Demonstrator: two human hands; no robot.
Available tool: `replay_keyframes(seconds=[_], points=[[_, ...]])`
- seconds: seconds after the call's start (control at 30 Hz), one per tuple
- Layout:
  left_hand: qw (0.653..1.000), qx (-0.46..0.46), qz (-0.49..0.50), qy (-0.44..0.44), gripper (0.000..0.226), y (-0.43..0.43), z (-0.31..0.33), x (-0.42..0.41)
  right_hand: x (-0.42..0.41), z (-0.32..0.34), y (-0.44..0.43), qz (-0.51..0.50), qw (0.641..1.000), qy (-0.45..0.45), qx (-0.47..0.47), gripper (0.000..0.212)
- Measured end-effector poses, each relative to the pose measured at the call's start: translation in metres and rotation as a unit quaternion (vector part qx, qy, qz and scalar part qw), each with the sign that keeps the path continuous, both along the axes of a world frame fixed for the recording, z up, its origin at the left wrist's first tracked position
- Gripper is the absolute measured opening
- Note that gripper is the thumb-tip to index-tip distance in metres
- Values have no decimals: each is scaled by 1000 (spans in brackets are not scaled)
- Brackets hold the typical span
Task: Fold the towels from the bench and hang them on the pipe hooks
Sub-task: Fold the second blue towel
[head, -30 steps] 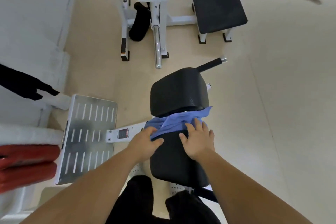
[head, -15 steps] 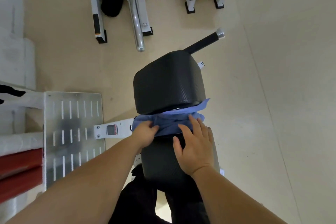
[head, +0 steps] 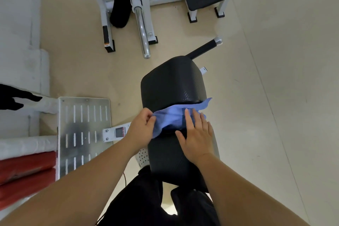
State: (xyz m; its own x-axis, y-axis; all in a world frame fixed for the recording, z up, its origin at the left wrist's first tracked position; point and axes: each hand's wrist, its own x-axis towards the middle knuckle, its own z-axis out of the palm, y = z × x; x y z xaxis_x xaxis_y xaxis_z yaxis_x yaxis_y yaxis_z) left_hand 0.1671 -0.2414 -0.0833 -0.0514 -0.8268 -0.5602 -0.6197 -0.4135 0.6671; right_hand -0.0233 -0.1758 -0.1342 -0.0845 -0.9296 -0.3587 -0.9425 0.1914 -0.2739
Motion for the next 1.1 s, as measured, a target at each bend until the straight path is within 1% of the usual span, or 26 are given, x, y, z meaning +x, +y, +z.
replay_keyframes(seconds=[0.07,0.1,0.2,0.27,0.33,0.37,0.4,0.47,0.53,0.6,0.67,0.7,0.77,0.83,0.87,0.93,1.0,1.03,1.1], points=[[999,-33,-19,19,14,5,29,-1,7,17,-1,-13,999,-12,-47,77],[998,-53,-34,22,14,7,44,-2,12,29,-4,-4,997,-27,-74,77],[988,-114,-105,9,16,19,94,-3,26,73,-15,100,980,-94,-144,67],[982,-145,-118,9,16,30,128,1,31,109,-21,153,958,-173,-171,57],[976,-184,-117,-4,14,44,160,12,40,147,-25,175,934,-271,-152,54],[971,-210,-114,-17,13,52,175,20,48,166,-28,196,923,-296,-152,49],[966,-236,-101,-25,12,60,188,29,56,184,-31,227,909,-309,-165,40],[958,-280,-43,-37,12,78,216,49,73,219,-37,286,883,-324,-182,20],[948,-314,15,-58,14,98,243,73,91,250,-36,321,868,-339,-166,3],[941,-327,36,-82,18,117,265,98,108,272,-30,349,853,-354,-160,20],[945,-309,72,-85,17,136,282,123,126,287,-26,376,837,-356,-177,30],[947,-299,96,-74,16,145,287,135,136,295,-24,377,839,-354,-168,34],[948,-280,151,-19,15,166,293,160,155,308,-23,360,846,-369,-137,38],[945,-254,202,41,19,190,291,187,172,322,-22,356,837,-393,-139,40],[943,-241,223,57,21,202,288,201,180,327,-21,355,831,-404,-142,40],[939,-221,255,70,20,226,278,228,199,334,-17,351,824,-421,-146,39],[931,-209,291,66,21,249,266,254,221,335,-12,345,826,-424,-137,38],[922,-209,320,62,23,259,260,267,231,333,-8,344,828,-425,-127,37],[888,-226,393,75,25,277,252,296,253,327,0,342,830,-427,-104,33]])
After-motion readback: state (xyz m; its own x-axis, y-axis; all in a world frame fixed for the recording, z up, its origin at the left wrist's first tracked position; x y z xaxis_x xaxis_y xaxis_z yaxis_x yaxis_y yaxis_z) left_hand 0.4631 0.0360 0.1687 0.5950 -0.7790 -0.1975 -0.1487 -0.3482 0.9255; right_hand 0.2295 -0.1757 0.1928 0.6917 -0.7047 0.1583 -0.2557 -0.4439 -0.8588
